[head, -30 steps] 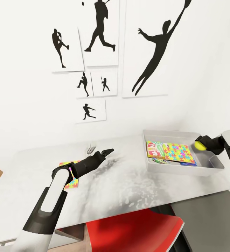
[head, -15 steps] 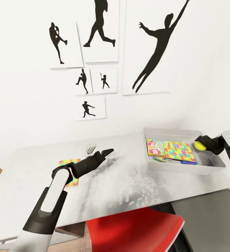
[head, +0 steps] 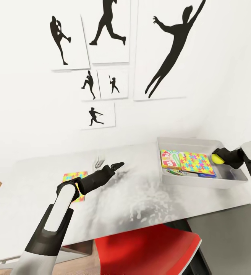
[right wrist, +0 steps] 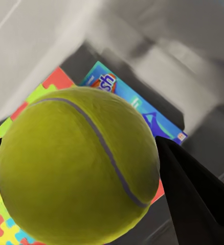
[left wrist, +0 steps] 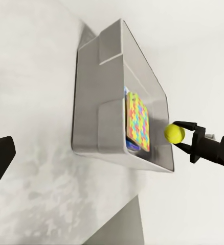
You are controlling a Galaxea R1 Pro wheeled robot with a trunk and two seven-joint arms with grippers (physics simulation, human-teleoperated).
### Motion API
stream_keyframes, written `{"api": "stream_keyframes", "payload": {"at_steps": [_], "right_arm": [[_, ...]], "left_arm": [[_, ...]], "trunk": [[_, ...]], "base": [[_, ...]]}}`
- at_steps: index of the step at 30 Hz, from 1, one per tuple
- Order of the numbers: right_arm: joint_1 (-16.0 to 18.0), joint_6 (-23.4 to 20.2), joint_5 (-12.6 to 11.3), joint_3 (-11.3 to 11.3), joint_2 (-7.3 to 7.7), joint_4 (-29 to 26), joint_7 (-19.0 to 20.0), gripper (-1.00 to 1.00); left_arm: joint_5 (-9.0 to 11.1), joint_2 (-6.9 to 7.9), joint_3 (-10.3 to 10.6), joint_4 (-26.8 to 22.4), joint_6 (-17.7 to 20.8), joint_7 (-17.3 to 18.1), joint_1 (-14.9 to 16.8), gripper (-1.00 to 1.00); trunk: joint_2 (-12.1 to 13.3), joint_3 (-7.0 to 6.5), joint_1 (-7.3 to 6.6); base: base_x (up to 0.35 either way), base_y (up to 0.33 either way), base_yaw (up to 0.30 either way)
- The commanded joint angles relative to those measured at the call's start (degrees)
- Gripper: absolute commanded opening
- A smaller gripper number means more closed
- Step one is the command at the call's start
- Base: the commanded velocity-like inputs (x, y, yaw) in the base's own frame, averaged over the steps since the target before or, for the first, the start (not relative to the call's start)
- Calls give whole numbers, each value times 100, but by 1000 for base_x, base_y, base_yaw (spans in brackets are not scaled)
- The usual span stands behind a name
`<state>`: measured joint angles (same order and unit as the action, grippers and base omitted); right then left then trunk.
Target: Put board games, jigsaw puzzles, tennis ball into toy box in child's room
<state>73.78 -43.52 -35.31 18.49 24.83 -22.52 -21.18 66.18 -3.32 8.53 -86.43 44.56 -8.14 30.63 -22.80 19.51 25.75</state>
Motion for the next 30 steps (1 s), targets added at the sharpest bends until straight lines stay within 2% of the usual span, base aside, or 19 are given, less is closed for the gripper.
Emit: {"api": "stream_keyframes", "payload": {"at_steps": [1, 11, 12, 30], "right_arm": [[5, -7, -73, 17, -1, -7, -62, -100], [3, -7, -73, 21, -4, -7, -55, -100], [1, -7, -73, 22, -4, -7, -48, 100], [16, -20, -72, 22, -6, -37, -67, 100]], "left_arm": [[62, -2, -2, -6, 18, -56, 5, 100], [61, -1, -6, -6, 18, -56, 5, 100], [61, -1, -5, -6, 18, -56, 5, 100], [62, -2, -9, -6, 18, -56, 5, 100]], "trunk": [[-11, 20, 3], [-11, 85, 3], [-11, 87, 3], [-11, 97, 3]], "base": [[0, 0, 0], [0, 0, 0], [0, 0, 0], [0, 0, 0]]}}
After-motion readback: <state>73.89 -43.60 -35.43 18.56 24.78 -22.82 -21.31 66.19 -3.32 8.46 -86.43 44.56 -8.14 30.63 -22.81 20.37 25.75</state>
